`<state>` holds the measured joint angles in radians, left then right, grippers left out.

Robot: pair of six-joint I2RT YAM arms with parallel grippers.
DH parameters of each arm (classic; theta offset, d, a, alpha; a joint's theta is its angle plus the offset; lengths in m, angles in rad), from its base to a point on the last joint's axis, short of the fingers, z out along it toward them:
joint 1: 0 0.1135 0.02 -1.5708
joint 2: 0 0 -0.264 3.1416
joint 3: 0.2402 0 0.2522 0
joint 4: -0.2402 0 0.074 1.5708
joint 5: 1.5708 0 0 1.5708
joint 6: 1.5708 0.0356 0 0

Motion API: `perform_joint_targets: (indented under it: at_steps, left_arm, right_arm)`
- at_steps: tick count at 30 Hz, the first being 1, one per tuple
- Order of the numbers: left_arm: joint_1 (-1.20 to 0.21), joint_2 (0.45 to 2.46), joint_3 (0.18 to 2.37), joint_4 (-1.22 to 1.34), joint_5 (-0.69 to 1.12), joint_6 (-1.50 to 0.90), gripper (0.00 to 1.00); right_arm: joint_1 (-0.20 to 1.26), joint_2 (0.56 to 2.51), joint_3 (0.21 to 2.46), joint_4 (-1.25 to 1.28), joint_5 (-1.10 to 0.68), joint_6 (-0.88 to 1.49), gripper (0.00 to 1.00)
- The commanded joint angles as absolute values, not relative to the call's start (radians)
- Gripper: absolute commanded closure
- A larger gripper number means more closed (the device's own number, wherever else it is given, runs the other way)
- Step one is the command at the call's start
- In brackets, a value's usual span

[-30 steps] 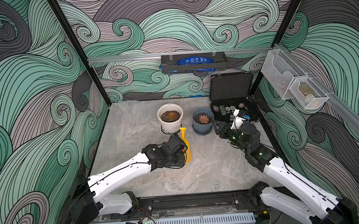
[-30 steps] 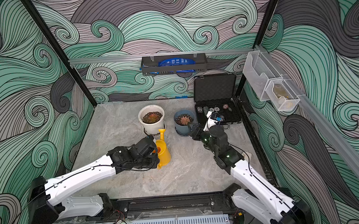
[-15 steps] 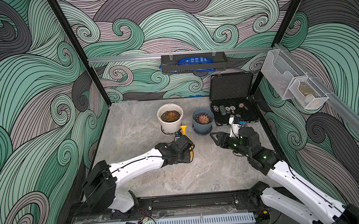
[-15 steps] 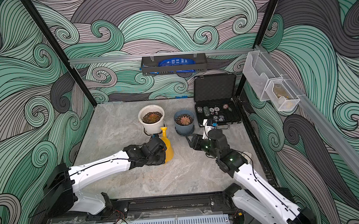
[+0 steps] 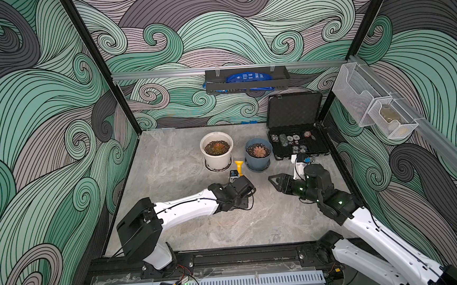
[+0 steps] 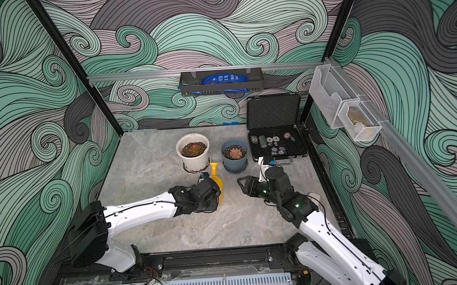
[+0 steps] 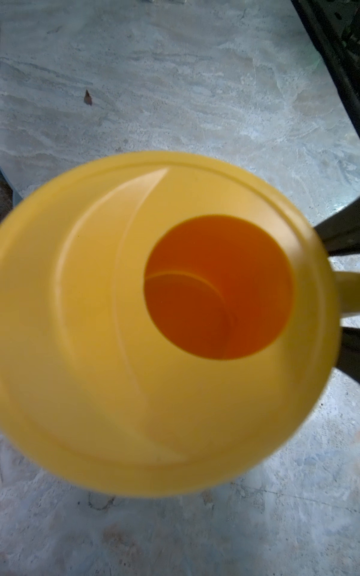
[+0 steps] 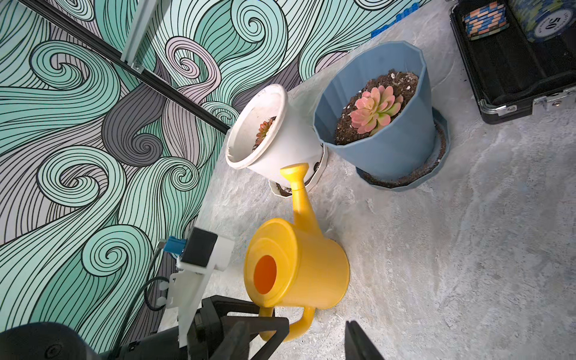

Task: Water the succulent around the soil edge
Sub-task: Place the watering can at the center of the board, then pick up the watering can from the center of the board.

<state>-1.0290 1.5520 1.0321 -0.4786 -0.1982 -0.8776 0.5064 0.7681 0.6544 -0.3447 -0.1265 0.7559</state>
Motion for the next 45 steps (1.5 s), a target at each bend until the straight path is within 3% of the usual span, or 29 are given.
perform_joint_targets:
  at_steps: [1, 4, 9, 12, 14, 19, 27, 36, 45]
  left_arm:
    - [-1.034, 1.517, 1.048, -0.489, -0.211, -0.885, 0.56]
    - [-1.034, 1.484, 1.054, -0.498, -0.206, -0.873, 0.40]
    - [-1.033, 1.370, 1.126, -0.601, -0.227, -0.827, 0.22]
    - [-1.029, 1.268, 1.160, -0.643, -0.285, -0.785, 0.18]
    - [-1.009, 1.187, 1.172, -0.659, -0.293, -0.739, 0.05]
    - [-0.843, 1.049, 1.225, -0.788, -0.210, -0.686, 0.03]
    - [-0.554, 0.959, 1.199, -0.921, -0.016, -0.603, 0.01]
    - [-0.323, 0.988, 1.149, -0.971, 0.105, -0.444, 0.01]
    - [-0.293, 0.955, 1.014, -0.847, 0.078, -0.438, 0.01]
  right_arm:
    - [0.511, 0.755, 0.648, -0.366, -0.131, 0.765, 0.47]
    - [0.512, 0.750, 0.650, -0.376, -0.135, 0.764, 0.47]
    - [0.542, 0.747, 0.660, -0.396, -0.114, 0.778, 0.44]
    - [0.615, 0.748, 0.655, -0.383, -0.062, 0.825, 0.42]
    - [0.706, 0.762, 0.649, -0.355, -0.013, 0.873, 0.42]
    - [0.983, 0.861, 0.676, -0.317, 0.212, 0.978, 0.42]
    - [1.143, 1.096, 0.759, -0.308, 0.327, 1.046, 0.42]
    - [1.168, 1.302, 0.868, -0.341, 0.412, 1.039, 0.49]
    - [1.167, 1.429, 0.957, -0.407, 0.473, 1.046, 0.52]
